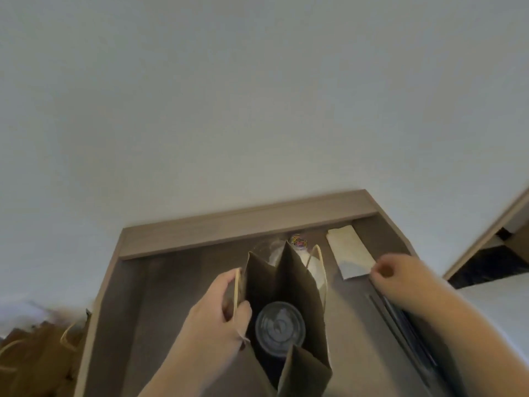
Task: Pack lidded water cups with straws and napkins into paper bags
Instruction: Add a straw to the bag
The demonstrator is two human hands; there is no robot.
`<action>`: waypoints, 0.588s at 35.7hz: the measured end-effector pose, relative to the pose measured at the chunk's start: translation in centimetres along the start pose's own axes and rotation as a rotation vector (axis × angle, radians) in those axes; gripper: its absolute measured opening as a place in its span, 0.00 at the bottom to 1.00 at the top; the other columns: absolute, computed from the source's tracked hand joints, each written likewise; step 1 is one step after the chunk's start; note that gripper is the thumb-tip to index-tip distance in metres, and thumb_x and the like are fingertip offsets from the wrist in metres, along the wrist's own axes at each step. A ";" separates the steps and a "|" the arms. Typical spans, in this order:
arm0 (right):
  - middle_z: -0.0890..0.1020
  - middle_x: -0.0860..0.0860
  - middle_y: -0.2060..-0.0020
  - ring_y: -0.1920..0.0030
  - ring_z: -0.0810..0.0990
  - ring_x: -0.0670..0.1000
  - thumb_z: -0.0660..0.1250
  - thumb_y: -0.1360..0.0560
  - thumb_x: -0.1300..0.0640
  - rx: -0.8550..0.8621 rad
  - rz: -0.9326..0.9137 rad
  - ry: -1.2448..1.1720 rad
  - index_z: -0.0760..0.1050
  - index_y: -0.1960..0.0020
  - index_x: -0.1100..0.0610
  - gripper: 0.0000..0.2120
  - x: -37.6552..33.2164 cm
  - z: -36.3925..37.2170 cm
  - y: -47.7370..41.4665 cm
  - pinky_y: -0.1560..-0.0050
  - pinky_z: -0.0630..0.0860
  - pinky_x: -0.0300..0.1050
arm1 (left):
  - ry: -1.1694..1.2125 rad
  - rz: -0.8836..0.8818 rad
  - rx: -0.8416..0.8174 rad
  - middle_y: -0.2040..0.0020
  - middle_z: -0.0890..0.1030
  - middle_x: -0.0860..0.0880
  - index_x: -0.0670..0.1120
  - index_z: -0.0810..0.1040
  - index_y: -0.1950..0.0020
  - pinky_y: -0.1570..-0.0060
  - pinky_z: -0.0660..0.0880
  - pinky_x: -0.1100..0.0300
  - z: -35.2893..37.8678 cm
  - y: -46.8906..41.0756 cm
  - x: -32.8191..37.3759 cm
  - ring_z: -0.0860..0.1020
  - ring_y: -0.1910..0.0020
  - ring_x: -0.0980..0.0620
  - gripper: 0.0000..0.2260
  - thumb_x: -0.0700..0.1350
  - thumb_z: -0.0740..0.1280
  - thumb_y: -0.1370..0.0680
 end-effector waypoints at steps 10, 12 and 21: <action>0.83 0.47 0.53 0.54 0.83 0.49 0.65 0.19 0.50 -0.269 0.337 0.117 0.76 0.44 0.48 0.06 12.5 14.0 0.4 0.45 0.84 0.51 | -0.008 0.073 0.000 0.44 0.82 0.70 0.76 0.67 0.33 0.46 0.78 0.61 0.7 -0.4 0.0 0.81 0.45 0.69 0.20 0.59 0.66 0.22; 0.84 0.48 0.53 0.54 0.85 0.50 0.66 0.20 0.45 -0.319 0.317 0.129 0.79 0.46 0.50 0.09 11.7 14.2 0.4 0.46 0.85 0.50 | -0.012 0.080 -0.004 0.43 0.78 0.76 0.79 0.65 0.36 0.50 0.73 0.69 0.9 -0.5 0.0 0.77 0.45 0.75 0.19 0.58 0.66 0.20; 0.83 0.37 0.62 0.64 0.82 0.41 0.68 0.28 0.39 0.145 -0.245 -0.113 0.73 0.56 0.40 0.07 -2.5 -1.6 3.5 0.68 0.81 0.40 | -0.067 0.081 0.010 0.53 0.76 0.80 0.80 0.65 0.41 0.56 0.71 0.74 1.0 -1.3 -0.6 0.75 0.52 0.77 0.19 0.56 0.67 0.18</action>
Point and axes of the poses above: each hand's wrist, its own y-axis away from the middle knuckle, its own z-axis out of the palm, x = y × z, the point moved 9 cm from there along -y, towards the middle knuckle
